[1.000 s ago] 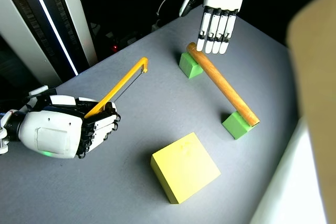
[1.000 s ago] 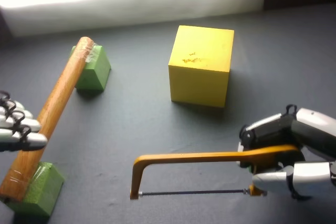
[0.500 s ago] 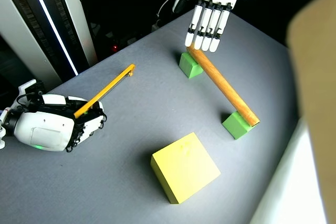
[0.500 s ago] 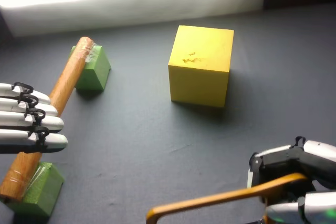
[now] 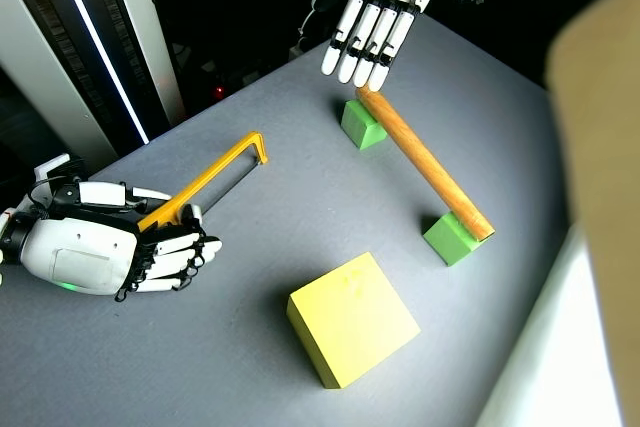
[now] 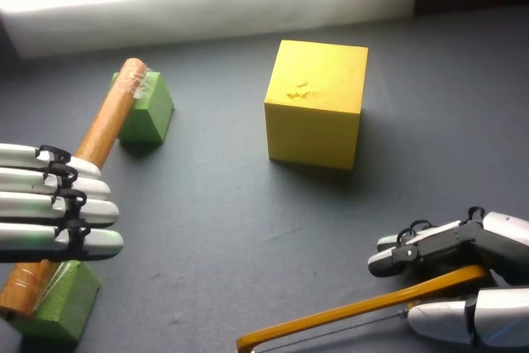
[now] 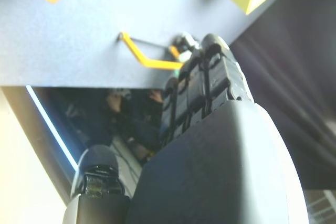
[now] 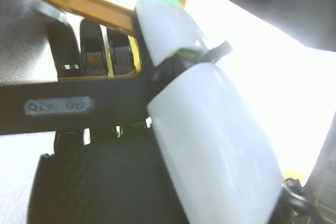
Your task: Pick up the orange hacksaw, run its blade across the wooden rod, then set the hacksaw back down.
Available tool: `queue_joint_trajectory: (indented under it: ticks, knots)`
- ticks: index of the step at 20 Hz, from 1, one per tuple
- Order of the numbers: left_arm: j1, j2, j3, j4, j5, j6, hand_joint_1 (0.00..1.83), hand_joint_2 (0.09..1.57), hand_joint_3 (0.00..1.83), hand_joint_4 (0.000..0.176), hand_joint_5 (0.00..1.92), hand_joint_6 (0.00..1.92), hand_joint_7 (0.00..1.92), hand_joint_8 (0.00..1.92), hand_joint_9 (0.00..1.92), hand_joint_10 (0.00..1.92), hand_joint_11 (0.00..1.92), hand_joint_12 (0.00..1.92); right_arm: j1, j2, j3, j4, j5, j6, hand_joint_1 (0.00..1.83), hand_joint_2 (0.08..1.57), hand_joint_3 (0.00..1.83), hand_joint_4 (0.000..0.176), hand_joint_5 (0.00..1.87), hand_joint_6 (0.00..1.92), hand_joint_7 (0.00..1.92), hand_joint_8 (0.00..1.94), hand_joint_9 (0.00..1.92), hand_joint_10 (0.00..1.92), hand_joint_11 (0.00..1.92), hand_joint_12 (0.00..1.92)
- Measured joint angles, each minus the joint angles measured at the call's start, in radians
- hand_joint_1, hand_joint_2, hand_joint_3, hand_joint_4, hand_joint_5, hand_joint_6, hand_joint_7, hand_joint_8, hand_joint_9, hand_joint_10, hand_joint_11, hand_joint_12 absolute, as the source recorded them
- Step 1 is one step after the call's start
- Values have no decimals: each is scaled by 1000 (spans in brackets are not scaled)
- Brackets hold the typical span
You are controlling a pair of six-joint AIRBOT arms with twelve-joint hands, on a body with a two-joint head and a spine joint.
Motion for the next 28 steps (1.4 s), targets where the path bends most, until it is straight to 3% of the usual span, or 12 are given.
queue_joint_trajectory:
  ticks: [2, 3, 4, 5, 7, 14, 22, 23, 24, 28]
  knots:
    - [-6, 0, 0, 22, -17, 2, 27, 1240, 0, 0, 94, 2, 92, 1, 63, 2, 0, 254, 0, 0, -17, 39, 10, -33, 944, 984, 0, 0, 284, 0, 208, 2, 130, 0, 0, 591]
    - [-7, 0, -3, 31, -21, 13, 26, 1236, 0, 0, 89, 0, 91, 1, 63, 3, 0, 243, 2, 0, -17, 42, 14, -39, 855, 990, 0, 0, 144, 0, 85, 6, 35, 0, 0, 324]
    - [-7, 0, -6, 37, -20, 16, 26, 1236, 0, 0, 89, 0, 91, 1, 63, 3, 0, 243, 2, 2, -17, 45, 18, -42, 855, 990, 0, 0, 144, 0, 85, 6, 35, 0, 0, 324]
    - [-8, 0, -8, 41, -24, 19, 26, 1235, 0, 0, 91, 1, 94, 1, 67, 3, 0, 246, 3, 6, -17, 47, 25, -42, 757, 960, 0, 0, 22, 1, 4, 1, 0, 0, 0, 26]
    - [-8, 0, -10, 39, -30, 20, 18, 1236, 0, 0, 88, 0, 95, 0, 75, 3, 0, 259, 3, 7, -17, 53, 38, -47, 761, 912, 0, 0, 0, 0, 0, 0, 0, 0, 0, 0]
    - [-20, 0, -12, 40, -39, 21, 41, 1234, 0, 0, 78, 4, 93, 3, 77, 3, 0, 230, 11, 37, -27, 56, 56, -60, 591, 906, 0, 0, 0, 0, 0, 0, 0, 0, 0, 0]
    - [-28, -12, -13, 41, -61, 39, 35, 1236, 0, 0, 74, 3, 91, 3, 69, 3, 0, 246, 32, 143, -70, 51, 56, -90, 597, 927, 3, 0, 65, 20, 1, 0, 0, 0, 37, 18]
    - [-31, -15, -13, 43, -72, 61, 14, 1234, 0, 0, 83, 3, 107, 4, 84, 4, 0, 292, 33, 154, -70, 48, 57, -96, 545, 961, 3, 0, 91, 5, 56, 0, 19, 1, 72, 59]
    - [-34, -18, -13, 40, -82, 74, 19, 1231, 0, 0, 93, 4, 122, 5, 98, 5, 0, 328, 33, 167, -70, 48, 57, -102, 532, 983, 0, 0, 114, 2, 102, 2, 59, 3, 14, 333]
    - [-68, -25, -19, 58, -93, 66, 20, 1230, 0, 0, 95, 4, 125, 5, 101, 5, 0, 336, 40, 213, -64, 44, 72, -119, 531, 985, 0, 0, 120, 1, 113, 2, 68, 3, 2, 422]
